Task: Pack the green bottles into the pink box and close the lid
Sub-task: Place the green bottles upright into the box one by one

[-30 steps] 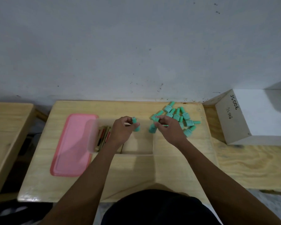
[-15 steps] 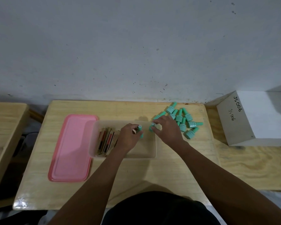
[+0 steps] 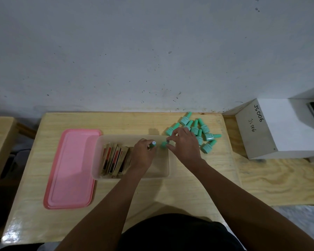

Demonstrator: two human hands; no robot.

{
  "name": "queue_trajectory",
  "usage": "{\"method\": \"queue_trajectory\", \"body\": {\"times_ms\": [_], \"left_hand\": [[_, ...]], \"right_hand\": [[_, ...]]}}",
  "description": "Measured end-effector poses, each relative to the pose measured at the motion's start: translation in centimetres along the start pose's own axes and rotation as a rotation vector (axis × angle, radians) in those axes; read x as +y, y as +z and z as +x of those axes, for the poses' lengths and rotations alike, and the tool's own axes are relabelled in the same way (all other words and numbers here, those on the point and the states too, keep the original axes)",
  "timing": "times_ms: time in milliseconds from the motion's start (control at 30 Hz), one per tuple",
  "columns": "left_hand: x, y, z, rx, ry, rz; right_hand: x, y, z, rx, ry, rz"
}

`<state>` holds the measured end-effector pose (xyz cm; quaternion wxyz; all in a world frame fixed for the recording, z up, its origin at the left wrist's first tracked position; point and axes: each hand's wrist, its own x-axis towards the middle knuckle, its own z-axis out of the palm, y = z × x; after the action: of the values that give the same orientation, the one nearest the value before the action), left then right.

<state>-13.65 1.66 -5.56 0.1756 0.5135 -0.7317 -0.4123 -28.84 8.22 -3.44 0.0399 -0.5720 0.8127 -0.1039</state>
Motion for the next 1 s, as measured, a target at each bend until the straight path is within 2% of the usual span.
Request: {"method": "queue_trajectory", "body": {"times_ms": [200,667,1000], "left_hand": [[0.2,0.4,0.1,0.017,0.002,0.003],[-0.3,1.9,0.0,0.167,-0.004,-0.081],[-0.1,2.4,0.4,0.172,-0.054,-0.071]], "right_hand": [[-0.2,0.2,-0.2,-0.023,0.054,0.028],[-0.1,0.0,-0.7,-0.044,0.128,0.158],[-0.2,-0.2,-0.6,-0.055,0.142,0.170]]}}
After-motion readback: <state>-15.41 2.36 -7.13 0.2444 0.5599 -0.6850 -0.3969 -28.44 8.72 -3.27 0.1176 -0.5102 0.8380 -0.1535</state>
